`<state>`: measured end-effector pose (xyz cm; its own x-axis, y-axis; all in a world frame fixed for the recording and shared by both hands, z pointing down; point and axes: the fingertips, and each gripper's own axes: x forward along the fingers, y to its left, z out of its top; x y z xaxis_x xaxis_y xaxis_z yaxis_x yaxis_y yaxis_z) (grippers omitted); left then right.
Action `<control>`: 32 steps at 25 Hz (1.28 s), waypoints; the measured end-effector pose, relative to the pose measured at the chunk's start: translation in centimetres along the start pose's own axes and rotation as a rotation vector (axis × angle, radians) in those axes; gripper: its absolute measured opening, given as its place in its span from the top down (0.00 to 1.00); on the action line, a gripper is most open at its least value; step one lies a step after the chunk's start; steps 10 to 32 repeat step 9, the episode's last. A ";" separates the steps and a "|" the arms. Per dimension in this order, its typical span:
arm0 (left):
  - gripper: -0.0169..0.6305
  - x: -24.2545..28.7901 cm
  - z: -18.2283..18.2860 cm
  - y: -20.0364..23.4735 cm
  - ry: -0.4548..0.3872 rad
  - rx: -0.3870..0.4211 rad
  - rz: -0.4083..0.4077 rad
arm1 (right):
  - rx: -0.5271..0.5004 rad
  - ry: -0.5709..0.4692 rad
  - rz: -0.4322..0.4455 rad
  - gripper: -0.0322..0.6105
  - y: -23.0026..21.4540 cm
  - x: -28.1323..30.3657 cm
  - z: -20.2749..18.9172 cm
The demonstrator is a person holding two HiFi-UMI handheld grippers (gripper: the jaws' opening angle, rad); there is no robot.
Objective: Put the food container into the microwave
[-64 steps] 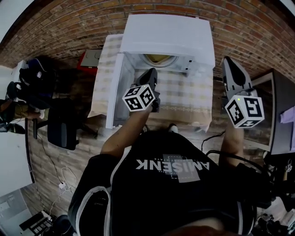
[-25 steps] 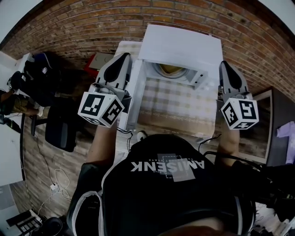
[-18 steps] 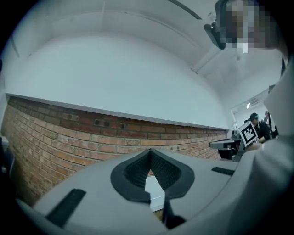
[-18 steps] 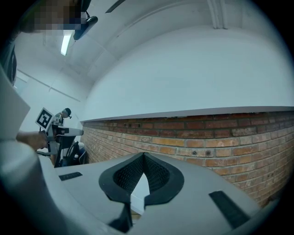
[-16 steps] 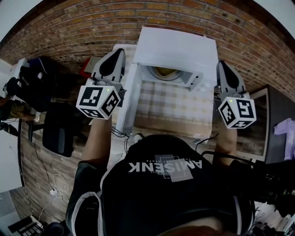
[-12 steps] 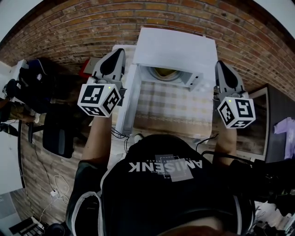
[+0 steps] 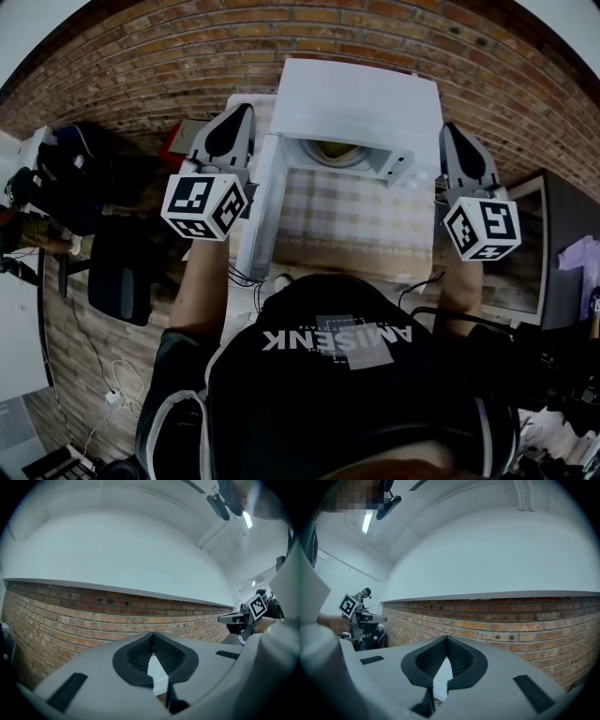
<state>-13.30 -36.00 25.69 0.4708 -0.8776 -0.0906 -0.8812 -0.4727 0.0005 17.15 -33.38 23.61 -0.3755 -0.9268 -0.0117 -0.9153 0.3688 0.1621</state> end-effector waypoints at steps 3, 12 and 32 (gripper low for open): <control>0.95 0.0 0.0 0.0 -0.005 -0.002 0.000 | 0.000 0.003 -0.001 0.89 0.0 0.0 -0.2; 0.95 -0.1 0.1 0.1 0.002 0.001 -0.004 | -0.002 0.008 -0.008 0.89 -0.3 0.0 0.0; 0.95 -0.1 0.1 0.1 0.002 0.001 -0.004 | -0.002 0.008 -0.008 0.89 -0.3 0.0 0.0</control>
